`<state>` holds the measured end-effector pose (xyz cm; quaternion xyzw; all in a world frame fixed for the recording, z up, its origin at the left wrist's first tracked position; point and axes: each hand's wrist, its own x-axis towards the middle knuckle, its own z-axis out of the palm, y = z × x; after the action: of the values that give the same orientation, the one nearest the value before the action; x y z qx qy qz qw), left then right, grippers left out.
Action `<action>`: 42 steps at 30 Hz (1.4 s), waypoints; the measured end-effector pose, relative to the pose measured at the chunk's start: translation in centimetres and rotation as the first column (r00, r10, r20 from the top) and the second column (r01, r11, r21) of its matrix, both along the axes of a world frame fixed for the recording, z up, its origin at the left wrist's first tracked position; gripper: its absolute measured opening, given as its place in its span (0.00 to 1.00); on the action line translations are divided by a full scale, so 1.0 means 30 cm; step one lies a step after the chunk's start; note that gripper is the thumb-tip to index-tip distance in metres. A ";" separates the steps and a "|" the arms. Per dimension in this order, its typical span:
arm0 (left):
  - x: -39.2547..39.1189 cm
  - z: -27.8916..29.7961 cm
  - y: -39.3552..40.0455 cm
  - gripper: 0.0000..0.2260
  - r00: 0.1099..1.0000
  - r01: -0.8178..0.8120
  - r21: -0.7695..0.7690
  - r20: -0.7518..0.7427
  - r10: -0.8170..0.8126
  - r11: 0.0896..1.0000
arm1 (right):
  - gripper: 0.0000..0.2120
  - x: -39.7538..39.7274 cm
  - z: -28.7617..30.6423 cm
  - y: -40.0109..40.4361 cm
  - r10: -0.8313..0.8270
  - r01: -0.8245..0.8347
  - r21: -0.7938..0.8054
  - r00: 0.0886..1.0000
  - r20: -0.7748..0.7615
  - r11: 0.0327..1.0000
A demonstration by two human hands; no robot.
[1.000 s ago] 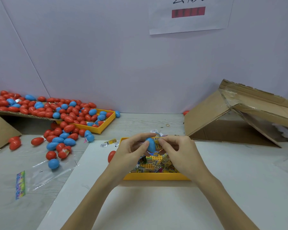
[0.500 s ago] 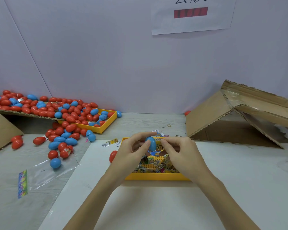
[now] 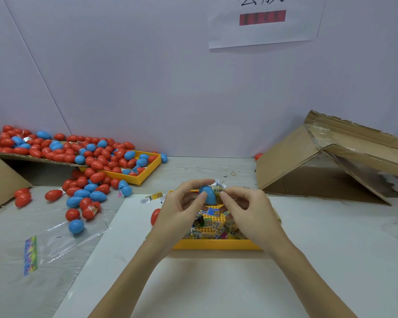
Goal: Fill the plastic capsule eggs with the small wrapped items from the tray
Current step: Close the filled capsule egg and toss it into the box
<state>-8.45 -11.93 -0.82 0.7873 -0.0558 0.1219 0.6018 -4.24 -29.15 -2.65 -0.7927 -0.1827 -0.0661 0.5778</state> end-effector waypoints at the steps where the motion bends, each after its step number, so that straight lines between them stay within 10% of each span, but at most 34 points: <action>1: 0.000 0.001 -0.001 0.13 1.000 -0.001 0.000 0.001 0.001 1.000 | 0.08 0.001 -0.001 -0.002 0.002 -0.002 -0.006 1.000 -0.002 1.000; 26: 0.006 -0.010 0.000 0.12 0.999 0.018 -0.053 -0.027 -0.019 0.998 | 0.09 -0.008 0.021 0.002 0.028 0.049 0.258 0.957 -0.287 0.965; 42: 0.016 -0.020 0.000 0.13 0.999 0.011 0.012 -0.037 -0.010 1.000 | 0.09 -0.028 0.031 0.009 0.000 0.010 0.124 0.997 -0.083 0.992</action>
<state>-7.97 -11.93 -1.41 0.7929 -0.0494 0.1038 0.5985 -5.09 -28.89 -1.72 -0.7579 -0.1520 -0.0457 0.6328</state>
